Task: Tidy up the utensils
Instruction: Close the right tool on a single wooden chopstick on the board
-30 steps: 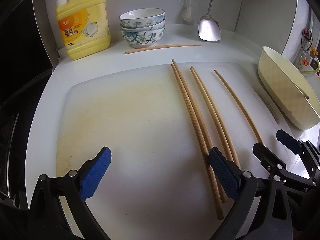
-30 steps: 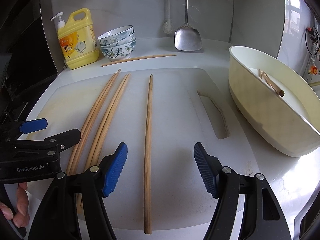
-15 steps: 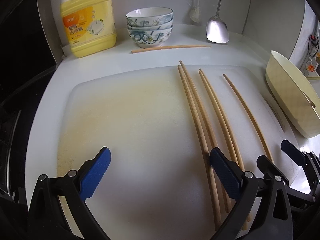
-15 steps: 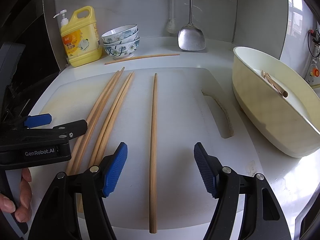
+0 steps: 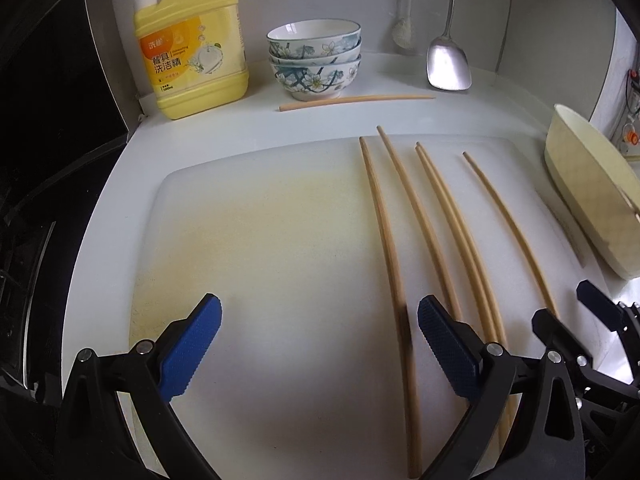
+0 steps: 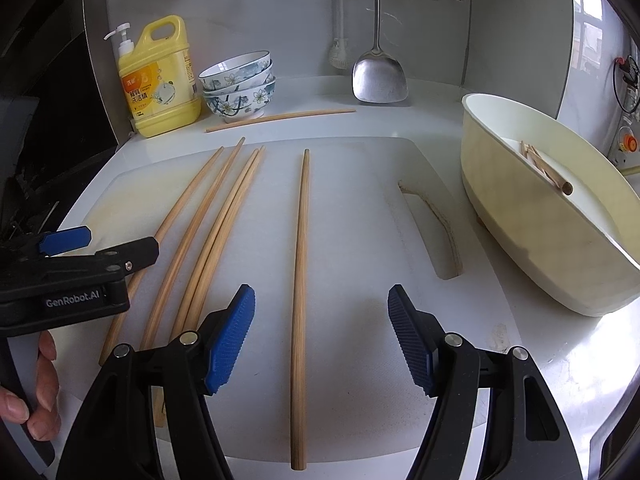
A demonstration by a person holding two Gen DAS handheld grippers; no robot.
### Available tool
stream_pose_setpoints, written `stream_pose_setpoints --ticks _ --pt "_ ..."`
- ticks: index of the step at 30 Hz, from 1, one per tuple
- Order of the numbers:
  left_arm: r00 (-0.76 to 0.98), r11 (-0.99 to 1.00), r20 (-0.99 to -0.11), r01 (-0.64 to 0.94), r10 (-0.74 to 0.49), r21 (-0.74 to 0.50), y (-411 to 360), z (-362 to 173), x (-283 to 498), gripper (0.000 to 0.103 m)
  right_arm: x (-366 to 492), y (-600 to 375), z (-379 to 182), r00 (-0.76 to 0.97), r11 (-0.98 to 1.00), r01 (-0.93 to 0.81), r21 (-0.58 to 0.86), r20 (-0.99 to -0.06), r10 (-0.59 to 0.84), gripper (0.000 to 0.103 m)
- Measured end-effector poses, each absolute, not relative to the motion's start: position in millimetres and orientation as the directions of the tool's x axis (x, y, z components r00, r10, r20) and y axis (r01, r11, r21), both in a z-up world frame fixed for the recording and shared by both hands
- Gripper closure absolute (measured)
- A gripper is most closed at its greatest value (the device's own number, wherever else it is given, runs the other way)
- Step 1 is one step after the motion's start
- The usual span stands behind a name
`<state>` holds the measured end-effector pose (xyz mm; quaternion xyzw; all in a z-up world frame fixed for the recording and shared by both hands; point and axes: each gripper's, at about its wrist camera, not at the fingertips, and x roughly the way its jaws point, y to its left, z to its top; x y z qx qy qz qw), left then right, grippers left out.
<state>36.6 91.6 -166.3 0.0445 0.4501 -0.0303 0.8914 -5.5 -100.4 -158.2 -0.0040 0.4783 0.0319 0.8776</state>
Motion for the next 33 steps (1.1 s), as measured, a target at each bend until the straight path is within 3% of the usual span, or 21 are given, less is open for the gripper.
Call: stream_pose_setpoints --ticks 5,9,19,21,26,31,33 --pt "0.61 0.994 -0.791 0.053 0.043 0.095 104.9 -163.8 35.7 0.005 -4.9 -104.6 -155.2 0.545 0.998 -0.056 0.016 -0.837 0.044 0.037" --pt "0.604 0.997 -0.797 0.037 0.027 0.061 114.7 -164.1 36.7 0.005 -1.6 -107.5 -154.5 0.546 0.998 -0.051 0.02 -0.837 0.045 0.037" --pt "0.623 0.987 -0.781 0.086 0.052 0.134 85.3 -162.0 58.0 0.006 12.6 -99.8 -159.0 0.535 0.997 -0.078 0.016 -0.843 0.055 0.038" --pt "0.615 0.989 -0.788 0.091 0.037 0.118 85.9 -161.8 61.5 0.006 13.9 -99.9 -159.9 0.539 0.997 -0.076 0.015 -0.841 0.054 0.046" --pt "0.61 0.99 -0.792 0.125 -0.019 0.072 83.6 -160.7 57.6 0.027 14.4 -95.6 -160.1 0.548 0.996 -0.091 0.004 -0.834 0.054 0.058" --pt "0.61 0.981 -0.789 0.189 -0.076 0.052 70.6 -159.2 49.2 0.067 13.2 -85.7 -159.4 0.555 0.992 -0.126 -0.018 -0.83 0.056 0.076" --pt "0.603 0.977 -0.792 0.208 -0.097 0.038 67.4 -158.9 48.1 0.081 12.7 -80.2 -159.4 0.557 0.989 -0.144 -0.03 -0.828 0.056 0.088"
